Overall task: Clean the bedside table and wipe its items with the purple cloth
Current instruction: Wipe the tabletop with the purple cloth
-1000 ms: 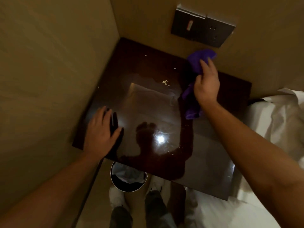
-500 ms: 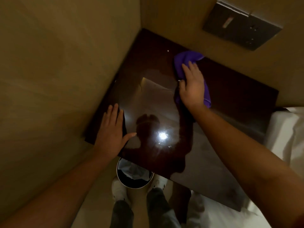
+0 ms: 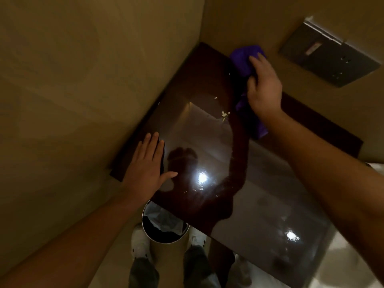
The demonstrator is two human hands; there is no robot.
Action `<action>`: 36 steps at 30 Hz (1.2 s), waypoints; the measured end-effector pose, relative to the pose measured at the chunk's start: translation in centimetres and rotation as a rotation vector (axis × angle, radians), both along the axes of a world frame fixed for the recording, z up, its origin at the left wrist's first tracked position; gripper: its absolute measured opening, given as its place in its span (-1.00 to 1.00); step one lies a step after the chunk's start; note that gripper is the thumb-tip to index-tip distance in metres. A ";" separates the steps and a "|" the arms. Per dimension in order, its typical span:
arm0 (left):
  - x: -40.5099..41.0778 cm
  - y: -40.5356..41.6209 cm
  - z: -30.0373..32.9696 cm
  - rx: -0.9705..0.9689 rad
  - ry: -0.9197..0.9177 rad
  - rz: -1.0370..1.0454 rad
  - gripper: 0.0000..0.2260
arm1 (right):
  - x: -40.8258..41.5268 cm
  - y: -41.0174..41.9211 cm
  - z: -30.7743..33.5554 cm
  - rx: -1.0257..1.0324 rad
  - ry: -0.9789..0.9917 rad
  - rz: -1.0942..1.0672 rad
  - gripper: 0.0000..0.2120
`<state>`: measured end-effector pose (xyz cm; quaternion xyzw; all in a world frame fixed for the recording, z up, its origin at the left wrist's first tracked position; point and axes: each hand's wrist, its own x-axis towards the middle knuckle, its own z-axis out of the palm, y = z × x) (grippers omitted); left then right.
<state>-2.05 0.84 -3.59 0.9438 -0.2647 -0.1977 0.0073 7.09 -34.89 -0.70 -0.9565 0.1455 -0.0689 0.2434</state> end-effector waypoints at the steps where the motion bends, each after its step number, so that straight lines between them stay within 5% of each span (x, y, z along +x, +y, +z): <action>1: -0.1 0.3 -0.4 0.002 -0.002 0.005 -0.05 | 0.7 0.5 -0.8 -0.024 0.052 0.081 -0.44; 7: -0.2 0.4 -1.4 -0.076 -0.032 0.013 -0.08 | 2.2 4.2 -3.5 0.022 0.033 -0.022 -0.43; 16: -0.1 1.3 -1.4 -0.197 -0.028 0.014 -0.13 | 1.2 13.8 -3.0 0.063 0.069 0.373 -0.49; 25: -0.2 3.5 -0.1 -0.355 -0.071 0.141 -0.40 | -5.8 15.0 -1.7 0.045 0.154 0.656 -0.49; 36: 0.3 1.7 0.0 -0.201 -0.020 0.121 -0.40 | -9.6 -2.9 2.0 -0.004 0.008 -0.060 -0.48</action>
